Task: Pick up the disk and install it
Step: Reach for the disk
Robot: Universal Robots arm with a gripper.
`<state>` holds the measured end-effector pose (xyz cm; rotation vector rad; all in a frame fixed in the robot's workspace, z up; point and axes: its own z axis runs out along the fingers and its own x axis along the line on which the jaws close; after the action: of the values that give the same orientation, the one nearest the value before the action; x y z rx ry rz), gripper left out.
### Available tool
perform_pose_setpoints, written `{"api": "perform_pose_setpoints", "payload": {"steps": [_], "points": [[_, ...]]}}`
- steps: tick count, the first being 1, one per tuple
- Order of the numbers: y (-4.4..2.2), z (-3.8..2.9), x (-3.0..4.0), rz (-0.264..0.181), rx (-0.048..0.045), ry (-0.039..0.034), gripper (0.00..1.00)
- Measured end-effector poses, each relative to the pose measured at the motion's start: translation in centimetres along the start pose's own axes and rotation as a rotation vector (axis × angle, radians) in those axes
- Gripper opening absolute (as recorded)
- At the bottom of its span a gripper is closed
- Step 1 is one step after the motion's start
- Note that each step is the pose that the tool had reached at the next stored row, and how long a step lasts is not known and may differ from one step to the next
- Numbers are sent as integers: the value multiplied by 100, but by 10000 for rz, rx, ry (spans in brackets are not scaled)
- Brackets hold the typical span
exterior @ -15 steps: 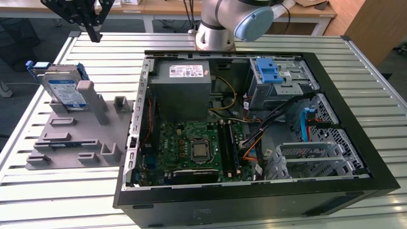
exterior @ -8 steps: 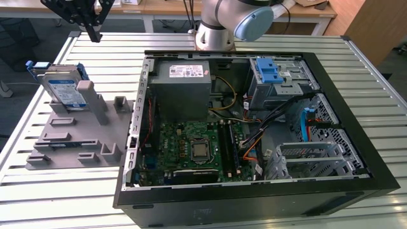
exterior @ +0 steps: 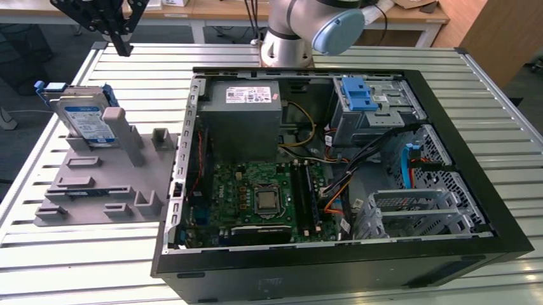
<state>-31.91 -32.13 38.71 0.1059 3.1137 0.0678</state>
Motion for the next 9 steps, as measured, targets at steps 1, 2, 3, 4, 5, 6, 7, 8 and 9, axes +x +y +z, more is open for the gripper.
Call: {"api": "perform_pose_setpoints", "payload": {"steps": [1,2,3,4,5,6,7,8,9], "points": [[0,0,0,-1,0,0,11],[0,0,0,-1,0,1,11],[0,-1,1,0,1,1,11],[0,0,2,1,0,1,11],[0,0,2,0,0,0,11],[0,0,2,0,0,0,11],[-1,-1,3,1,0,1,11],[-7,-1,4,1,0,1,11],[-17,-1,5,1,0,1,11]]}}
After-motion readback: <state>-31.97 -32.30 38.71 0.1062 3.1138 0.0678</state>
